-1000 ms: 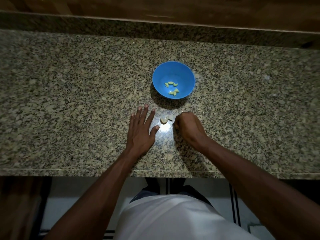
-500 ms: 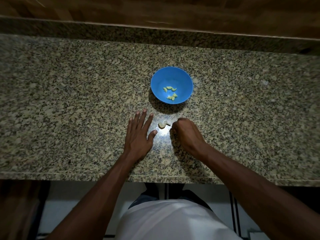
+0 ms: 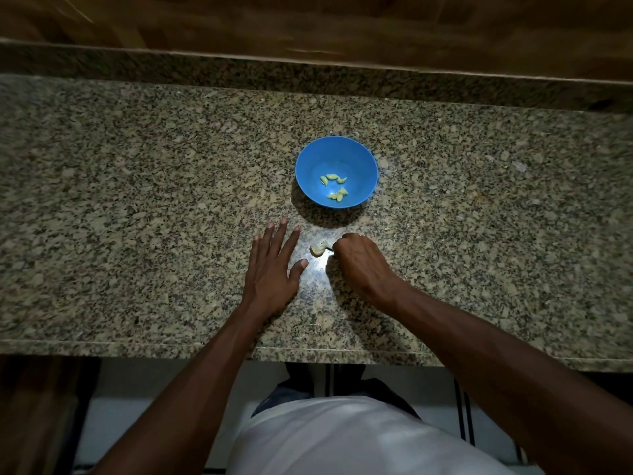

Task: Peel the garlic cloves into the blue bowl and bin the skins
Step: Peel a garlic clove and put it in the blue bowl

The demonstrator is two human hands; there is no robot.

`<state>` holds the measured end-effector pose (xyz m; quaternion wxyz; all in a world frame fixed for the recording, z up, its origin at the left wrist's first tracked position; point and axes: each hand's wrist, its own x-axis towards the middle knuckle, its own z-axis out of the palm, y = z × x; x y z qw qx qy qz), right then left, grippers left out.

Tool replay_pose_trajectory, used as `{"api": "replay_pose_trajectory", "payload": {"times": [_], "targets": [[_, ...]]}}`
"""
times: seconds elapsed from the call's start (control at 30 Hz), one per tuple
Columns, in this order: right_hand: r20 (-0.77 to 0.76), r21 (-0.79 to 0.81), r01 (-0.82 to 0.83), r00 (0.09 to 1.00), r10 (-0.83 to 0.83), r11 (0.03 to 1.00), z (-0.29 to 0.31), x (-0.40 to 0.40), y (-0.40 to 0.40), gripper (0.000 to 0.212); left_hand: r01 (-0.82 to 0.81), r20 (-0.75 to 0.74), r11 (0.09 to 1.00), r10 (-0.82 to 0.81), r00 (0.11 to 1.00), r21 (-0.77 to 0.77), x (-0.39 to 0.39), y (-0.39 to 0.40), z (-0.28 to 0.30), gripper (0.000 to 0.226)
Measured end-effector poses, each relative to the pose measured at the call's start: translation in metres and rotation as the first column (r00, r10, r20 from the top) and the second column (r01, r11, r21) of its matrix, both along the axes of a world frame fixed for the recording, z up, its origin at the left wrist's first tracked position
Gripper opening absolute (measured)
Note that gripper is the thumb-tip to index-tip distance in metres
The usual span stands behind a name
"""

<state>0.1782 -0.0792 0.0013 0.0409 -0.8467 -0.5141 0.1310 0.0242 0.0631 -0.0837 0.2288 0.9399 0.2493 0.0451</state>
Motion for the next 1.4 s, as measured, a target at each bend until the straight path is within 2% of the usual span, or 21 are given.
{"api": "replay_pose_trajectory", "payload": {"times": [0.1,0.47,0.6,0.67,0.73,0.77,0.83,0.9,0.97,1.03,1.1,1.3,1.4], "targets": [[0.032,-0.037,-0.022,0.999,0.023,0.999,0.0,0.0,0.001,0.015,-0.002,-0.003,1.0,0.002,1.0,0.004,0.0,0.0,0.0,0.067],[0.059,-0.151,-0.097,0.993,0.107,0.984,0.012,-0.005,0.004,0.012,-0.002,-0.007,1.0,0.002,1.0,-0.007,0.001,0.0,0.0,0.067],[-0.01,-0.031,-0.038,0.999,0.038,0.999,0.004,0.0,0.0,0.013,0.001,-0.001,1.0,-0.001,1.0,-0.013,0.001,-0.001,0.002,0.067],[-0.151,0.038,0.135,0.98,-0.128,0.99,-0.006,0.011,-0.002,0.009,-0.005,0.003,0.999,0.005,1.0,-0.037,0.001,-0.002,0.004,0.067],[-0.425,0.08,0.374,0.851,-0.308,0.924,-0.008,0.021,-0.005,0.013,-0.02,0.035,0.995,0.024,0.999,-0.099,0.003,-0.002,0.008,0.066],[-0.565,0.08,0.472,0.747,-0.351,0.878,-0.007,0.023,-0.008,0.01,-0.038,0.058,0.988,0.047,0.997,-0.147,0.005,-0.002,0.012,0.065],[-0.809,0.06,0.648,0.478,-0.343,0.76,-0.002,0.018,-0.017,0.007,-0.112,0.131,0.957,0.151,0.98,-0.267,0.009,-0.005,0.024,0.057],[-0.943,-0.015,0.755,0.208,-0.261,0.656,0.003,0.01,-0.027,0.013,-0.211,0.231,0.896,0.318,0.92,-0.391,0.013,-0.013,0.043,0.044],[-0.978,-0.066,0.777,0.073,-0.194,0.626,0.008,0.004,-0.03,0.018,-0.233,0.272,0.842,0.399,0.876,-0.487,0.015,-0.024,0.067,0.036],[-0.988,-0.093,0.78,0.004,-0.154,0.619,0.013,-0.001,-0.031,0.018,-0.161,0.281,0.793,0.387,0.878,-0.588,0.018,-0.033,0.082,0.03],[-0.991,-0.096,0.776,-0.013,-0.136,0.624,0.017,-0.007,-0.031,0.018,-0.089,0.28,0.757,0.345,0.896,-0.648,0.021,-0.039,0.089,0.025],[-0.986,-0.081,0.751,0.034,-0.161,0.656,0.02,-0.011,-0.033,0.016,-0.069,0.294,0.791,0.304,0.906,-0.608,0.02,-0.042,0.091,0.017],[-0.973,-0.094,0.738,0.076,-0.22,0.668,0.019,-0.012,-0.034,0.016,-0.051,0.315,0.861,0.239,0.918,-0.507,0.017,-0.043,0.089,0.015]]}}
